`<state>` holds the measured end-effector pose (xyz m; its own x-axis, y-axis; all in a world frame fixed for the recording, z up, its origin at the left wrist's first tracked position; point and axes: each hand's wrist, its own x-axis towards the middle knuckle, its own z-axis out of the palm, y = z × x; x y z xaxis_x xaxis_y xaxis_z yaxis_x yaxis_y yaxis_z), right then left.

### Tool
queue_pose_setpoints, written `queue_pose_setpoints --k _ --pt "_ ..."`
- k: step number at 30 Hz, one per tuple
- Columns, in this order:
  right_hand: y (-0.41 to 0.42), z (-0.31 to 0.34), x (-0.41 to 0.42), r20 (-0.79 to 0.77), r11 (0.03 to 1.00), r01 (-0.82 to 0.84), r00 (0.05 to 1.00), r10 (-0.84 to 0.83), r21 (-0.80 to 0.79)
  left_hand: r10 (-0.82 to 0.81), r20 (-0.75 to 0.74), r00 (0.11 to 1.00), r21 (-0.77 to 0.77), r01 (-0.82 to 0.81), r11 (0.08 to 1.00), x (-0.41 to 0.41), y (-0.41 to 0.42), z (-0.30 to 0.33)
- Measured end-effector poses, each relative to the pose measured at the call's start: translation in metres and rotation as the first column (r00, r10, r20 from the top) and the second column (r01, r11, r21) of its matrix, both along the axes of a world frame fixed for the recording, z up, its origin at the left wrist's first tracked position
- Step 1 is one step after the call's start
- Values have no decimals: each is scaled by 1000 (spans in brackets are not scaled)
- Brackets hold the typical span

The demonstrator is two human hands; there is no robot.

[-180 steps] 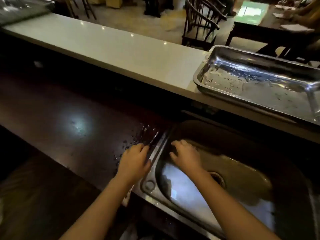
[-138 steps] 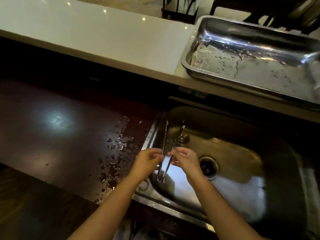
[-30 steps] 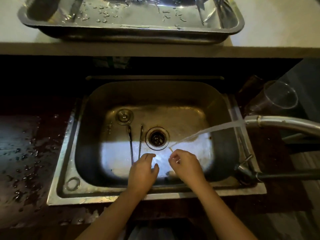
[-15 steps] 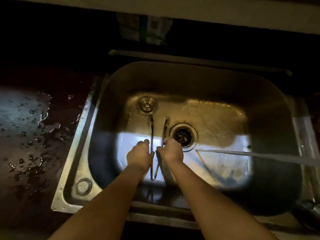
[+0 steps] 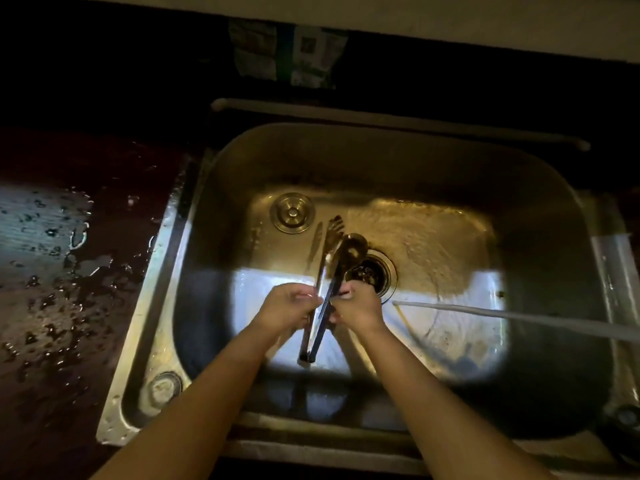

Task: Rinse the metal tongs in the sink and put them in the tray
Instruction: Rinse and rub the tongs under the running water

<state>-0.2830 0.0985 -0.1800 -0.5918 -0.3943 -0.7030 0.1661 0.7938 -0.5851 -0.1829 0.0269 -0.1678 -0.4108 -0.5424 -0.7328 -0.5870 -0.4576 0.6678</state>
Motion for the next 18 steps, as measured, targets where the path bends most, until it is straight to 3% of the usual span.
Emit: queue_pose_setpoints --k 3,6,11,13,15,18 --pt "15 22 -4 33 990 126 992 -125 -59 11 -159 987 220 24 975 3 6 26" --pt "34 48 -5 -49 983 153 986 -159 -106 -3 -223 975 235 57 970 2 20 47" --pt "75 89 -8 -139 978 81 984 -109 -192 -44 -362 931 283 154 947 -3 42 79" --pt "95 100 -7 -242 981 37 967 -83 -191 -56 -363 930 277 165 947 -11 50 93" --pt "117 108 -5 -502 976 -183 859 101 -117 -74 -356 932 281 182 942 -19 55 105" --pt "142 121 -3 -743 818 -569 510 433 87 -225 -357 907 224 317 922 -28 60 120"
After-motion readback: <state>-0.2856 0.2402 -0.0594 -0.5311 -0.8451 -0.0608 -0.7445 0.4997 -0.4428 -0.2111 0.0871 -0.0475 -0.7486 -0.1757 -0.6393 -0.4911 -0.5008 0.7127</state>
